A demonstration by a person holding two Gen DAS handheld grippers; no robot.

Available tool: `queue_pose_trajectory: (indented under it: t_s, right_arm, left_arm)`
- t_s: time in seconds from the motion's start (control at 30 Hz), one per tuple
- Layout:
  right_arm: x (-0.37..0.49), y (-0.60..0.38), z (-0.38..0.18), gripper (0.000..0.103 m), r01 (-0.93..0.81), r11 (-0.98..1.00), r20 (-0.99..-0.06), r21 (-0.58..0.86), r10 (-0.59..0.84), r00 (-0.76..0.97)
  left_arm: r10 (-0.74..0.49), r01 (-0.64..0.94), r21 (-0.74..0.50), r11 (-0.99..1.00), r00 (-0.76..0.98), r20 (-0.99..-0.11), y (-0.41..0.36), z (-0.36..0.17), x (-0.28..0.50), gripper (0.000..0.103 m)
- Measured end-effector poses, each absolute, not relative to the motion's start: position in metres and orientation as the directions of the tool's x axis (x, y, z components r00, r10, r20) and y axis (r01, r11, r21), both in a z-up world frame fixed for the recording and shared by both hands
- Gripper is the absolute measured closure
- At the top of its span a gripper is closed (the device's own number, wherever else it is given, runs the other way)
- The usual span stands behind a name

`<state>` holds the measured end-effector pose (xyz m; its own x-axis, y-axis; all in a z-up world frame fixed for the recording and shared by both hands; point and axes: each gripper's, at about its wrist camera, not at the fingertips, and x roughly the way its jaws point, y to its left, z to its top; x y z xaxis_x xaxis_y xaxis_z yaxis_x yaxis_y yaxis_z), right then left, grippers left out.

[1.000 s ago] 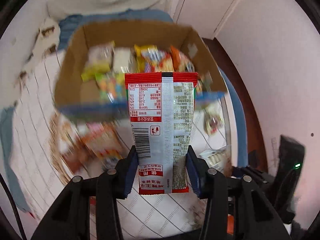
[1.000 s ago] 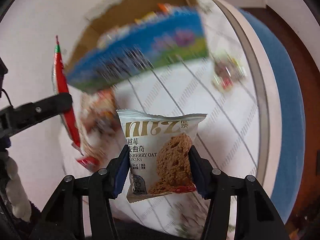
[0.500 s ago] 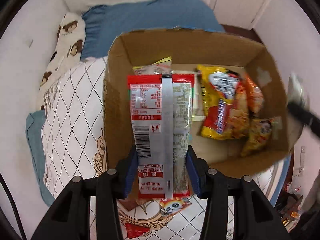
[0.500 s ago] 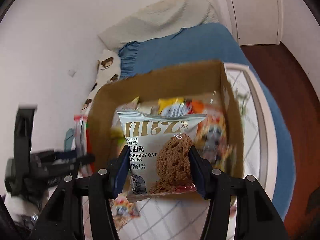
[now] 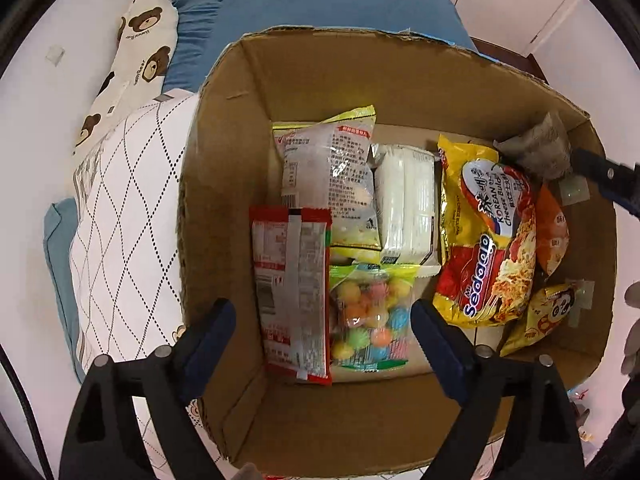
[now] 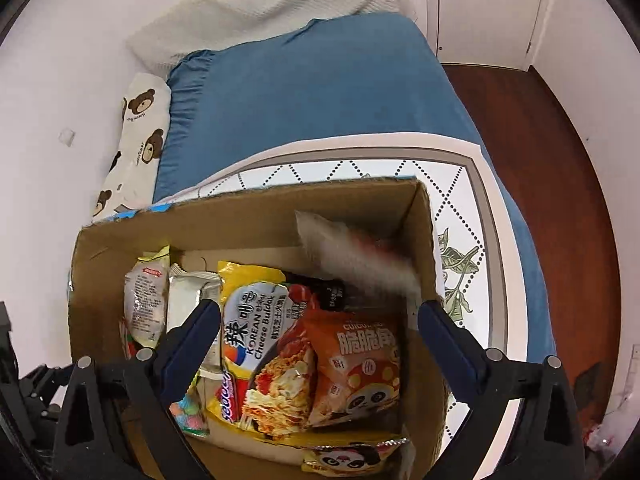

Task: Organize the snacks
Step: 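Carry both packs into the box and open both tools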

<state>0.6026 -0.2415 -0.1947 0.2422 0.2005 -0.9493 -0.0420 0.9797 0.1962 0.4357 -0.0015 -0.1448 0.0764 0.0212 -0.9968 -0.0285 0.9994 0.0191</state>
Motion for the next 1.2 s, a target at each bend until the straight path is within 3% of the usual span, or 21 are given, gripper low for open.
queue_pose_trajectory:
  t_s: [0.7,1.2]
  right_arm:
    - [0.477,-0.236,-0.168,0.002,-0.107,0.992,-0.932,0.072,0.106,0.348]
    - [0.385,-0.248,-0.097,0.002,-0.112,0.991,-0.864,0.069,0.116,0.489]
  left_arm:
    - [-0.018,-0.074,-0.038,0.997,0.253,-0.967,-0.023,-0.109,0.378,0.013]
    - [-0.010,-0.046,-0.034,0.998,0.436,-0.900,-0.042,-0.043,0.304,0.013]
